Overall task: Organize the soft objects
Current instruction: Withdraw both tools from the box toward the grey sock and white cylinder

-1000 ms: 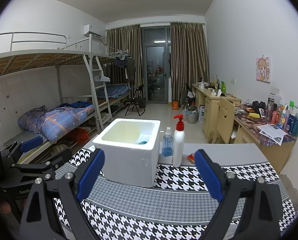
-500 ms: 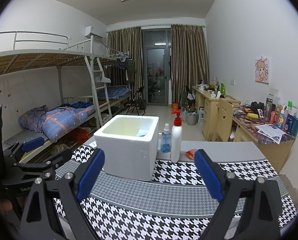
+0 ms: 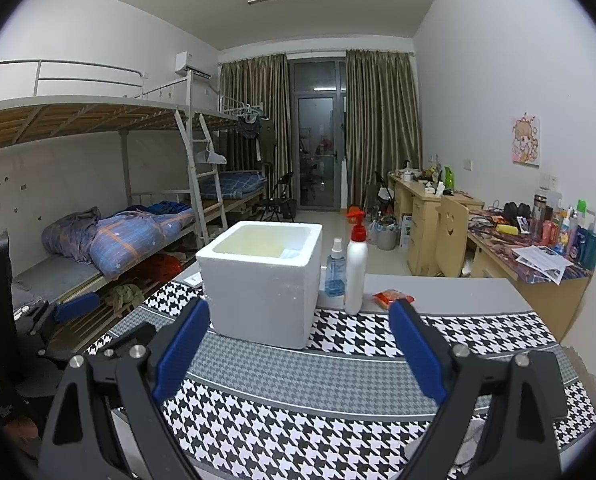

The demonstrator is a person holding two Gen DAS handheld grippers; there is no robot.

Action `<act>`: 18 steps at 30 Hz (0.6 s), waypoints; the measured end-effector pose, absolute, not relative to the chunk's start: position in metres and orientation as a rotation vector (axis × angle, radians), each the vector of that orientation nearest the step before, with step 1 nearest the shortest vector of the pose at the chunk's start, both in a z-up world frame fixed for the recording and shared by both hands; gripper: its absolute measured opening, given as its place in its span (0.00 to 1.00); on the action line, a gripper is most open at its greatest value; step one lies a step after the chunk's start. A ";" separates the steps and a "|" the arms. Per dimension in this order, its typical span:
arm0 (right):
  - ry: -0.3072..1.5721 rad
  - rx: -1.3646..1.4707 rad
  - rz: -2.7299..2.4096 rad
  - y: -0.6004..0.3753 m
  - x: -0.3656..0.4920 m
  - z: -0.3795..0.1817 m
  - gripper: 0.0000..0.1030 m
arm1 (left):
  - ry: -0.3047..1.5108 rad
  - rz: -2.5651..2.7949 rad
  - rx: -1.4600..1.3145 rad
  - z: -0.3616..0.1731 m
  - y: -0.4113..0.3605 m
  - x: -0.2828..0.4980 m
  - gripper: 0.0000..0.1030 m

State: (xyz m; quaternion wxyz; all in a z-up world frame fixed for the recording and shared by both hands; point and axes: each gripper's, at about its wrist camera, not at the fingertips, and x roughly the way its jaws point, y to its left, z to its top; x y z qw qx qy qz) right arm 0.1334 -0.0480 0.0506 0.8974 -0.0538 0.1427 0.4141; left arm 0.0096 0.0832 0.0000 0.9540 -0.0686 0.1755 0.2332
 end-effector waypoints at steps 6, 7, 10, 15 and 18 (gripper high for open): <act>0.289 -0.126 0.823 -0.054 0.130 0.044 0.91 | 0.348 0.453 -0.152 -0.006 0.078 0.007 0.99; 0.291 -0.126 0.819 -0.056 0.130 0.043 0.91 | 0.346 0.449 -0.154 -0.006 0.078 0.007 0.99; 0.301 -0.125 0.813 -0.059 0.130 0.039 0.91 | 0.345 0.433 -0.154 -0.008 0.075 0.007 0.99; 0.321 -0.105 0.801 -0.066 0.133 0.033 0.91 | 0.343 0.404 -0.163 -0.013 0.072 0.005 0.99; 0.325 -0.102 0.789 -0.070 0.133 0.031 0.91 | 0.342 0.392 -0.171 -0.016 0.072 0.004 0.99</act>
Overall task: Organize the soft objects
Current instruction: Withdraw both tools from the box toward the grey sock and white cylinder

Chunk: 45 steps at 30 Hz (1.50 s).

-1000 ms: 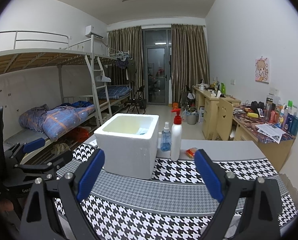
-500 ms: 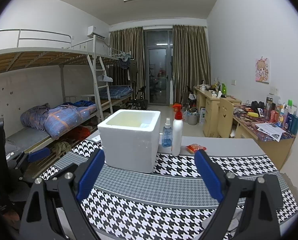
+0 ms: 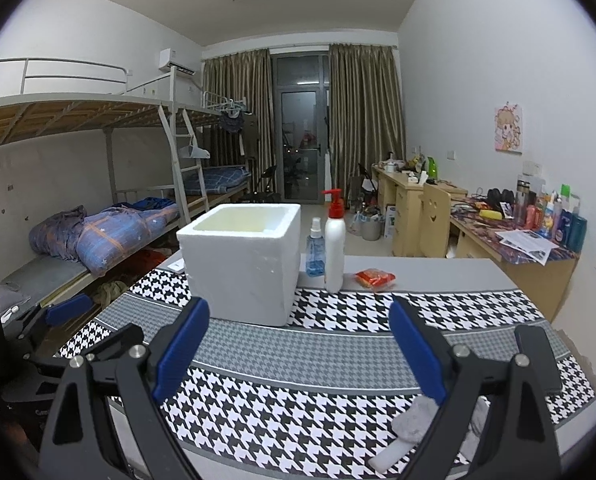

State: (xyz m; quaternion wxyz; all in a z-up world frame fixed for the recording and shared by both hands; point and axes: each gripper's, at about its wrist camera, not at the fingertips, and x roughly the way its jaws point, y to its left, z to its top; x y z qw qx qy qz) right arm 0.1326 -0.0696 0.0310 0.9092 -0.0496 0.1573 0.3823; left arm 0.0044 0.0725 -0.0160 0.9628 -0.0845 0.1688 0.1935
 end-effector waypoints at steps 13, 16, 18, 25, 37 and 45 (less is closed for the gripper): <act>0.334 -0.107 0.741 -0.082 0.135 0.022 0.91 | 0.373 0.347 -0.172 -0.029 0.061 0.014 0.99; 0.342 -0.099 0.731 -0.087 0.137 0.017 0.91 | 0.378 0.331 -0.169 -0.029 0.056 0.018 0.99; 0.350 -0.095 0.717 -0.090 0.139 0.014 0.91 | 0.380 0.317 -0.166 -0.030 0.053 0.020 0.99; 0.360 -0.093 0.676 -0.104 0.142 0.006 0.91 | 0.386 0.260 -0.151 -0.034 0.036 0.028 0.99; 0.371 -0.078 0.589 -0.131 0.152 -0.003 0.91 | 0.422 0.170 -0.136 -0.044 0.010 0.047 0.99; 0.389 -0.078 0.538 -0.144 0.159 -0.007 0.91 | 0.446 0.120 -0.135 -0.047 -0.004 0.058 0.99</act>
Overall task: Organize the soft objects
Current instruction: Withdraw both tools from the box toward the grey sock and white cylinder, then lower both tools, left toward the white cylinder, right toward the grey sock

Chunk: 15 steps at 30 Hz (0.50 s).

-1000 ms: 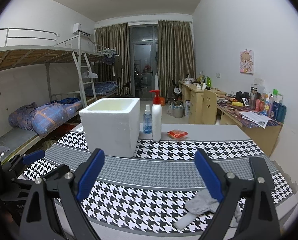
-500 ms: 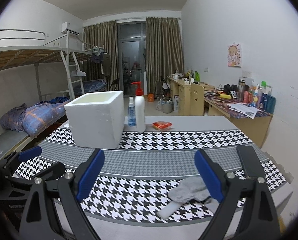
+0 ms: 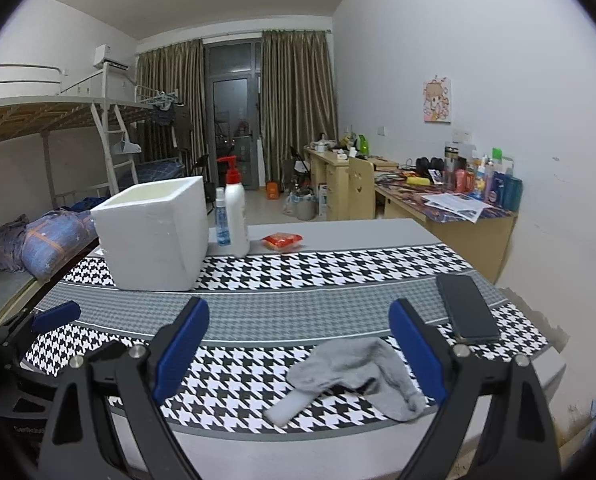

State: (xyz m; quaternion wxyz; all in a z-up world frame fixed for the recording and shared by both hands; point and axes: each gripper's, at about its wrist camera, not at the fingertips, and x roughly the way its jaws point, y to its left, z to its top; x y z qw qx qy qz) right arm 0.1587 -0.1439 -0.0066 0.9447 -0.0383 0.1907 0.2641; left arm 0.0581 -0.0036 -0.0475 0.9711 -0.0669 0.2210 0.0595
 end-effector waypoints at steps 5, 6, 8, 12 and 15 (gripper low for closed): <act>0.394 -0.076 0.527 -0.153 0.160 -0.006 0.91 | 0.456 0.095 -0.130 -0.048 -0.013 0.066 0.99; 0.395 -0.074 0.529 -0.155 0.160 -0.006 0.91 | 0.465 0.090 -0.127 -0.049 -0.016 0.069 0.99; 0.394 -0.073 0.532 -0.158 0.160 -0.006 0.91 | 0.475 0.077 -0.123 -0.050 -0.019 0.072 0.99; 0.401 -0.078 0.514 -0.165 0.162 -0.010 0.91 | 0.494 0.057 -0.105 -0.054 -0.027 0.077 0.99; 0.415 -0.066 0.502 -0.171 0.166 -0.015 0.91 | 0.504 0.042 -0.096 -0.057 -0.032 0.080 0.99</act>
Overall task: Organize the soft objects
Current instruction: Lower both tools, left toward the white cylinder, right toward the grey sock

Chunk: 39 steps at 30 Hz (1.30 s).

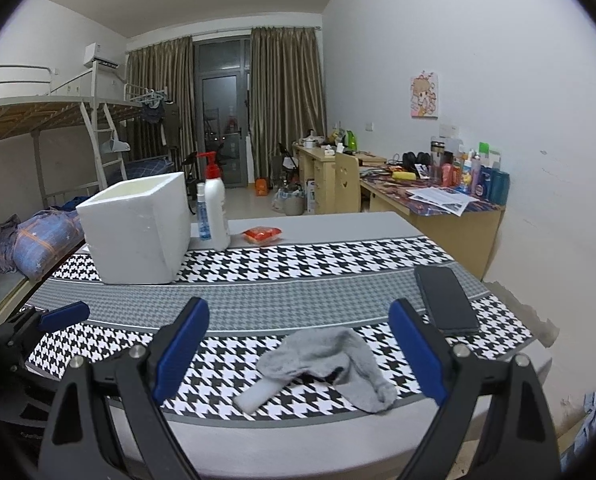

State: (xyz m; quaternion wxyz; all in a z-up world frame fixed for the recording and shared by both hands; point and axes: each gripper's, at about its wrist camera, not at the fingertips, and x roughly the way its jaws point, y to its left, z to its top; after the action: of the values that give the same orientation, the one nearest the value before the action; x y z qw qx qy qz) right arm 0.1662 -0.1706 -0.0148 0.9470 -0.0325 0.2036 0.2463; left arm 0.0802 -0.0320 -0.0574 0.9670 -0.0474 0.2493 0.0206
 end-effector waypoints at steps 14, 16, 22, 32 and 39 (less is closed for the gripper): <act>0.471 -0.068 0.486 -0.183 0.189 -0.031 0.91 | 0.568 0.008 -0.085 -0.072 -0.051 0.110 0.99; 0.477 -0.065 0.484 -0.185 0.193 -0.034 0.91 | 0.584 0.004 -0.081 -0.075 -0.053 0.116 0.99; 0.510 -0.052 0.474 -0.191 0.203 -0.045 0.91 | 0.624 -0.011 -0.089 -0.083 -0.056 0.130 0.99; 0.563 -0.050 0.457 -0.196 0.220 -0.060 0.91 | 0.680 -0.047 -0.074 -0.097 -0.066 0.147 0.99; 0.596 -0.042 0.434 -0.204 0.228 -0.069 0.91 | 0.735 -0.054 -0.070 -0.107 -0.070 0.158 0.99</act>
State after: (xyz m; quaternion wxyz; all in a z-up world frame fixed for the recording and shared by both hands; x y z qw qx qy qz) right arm 0.2281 -0.2039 -0.0685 0.9327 -0.0205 0.2911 0.2119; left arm 0.1578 -0.0702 -0.1070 0.9323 -0.0344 0.3592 -0.0264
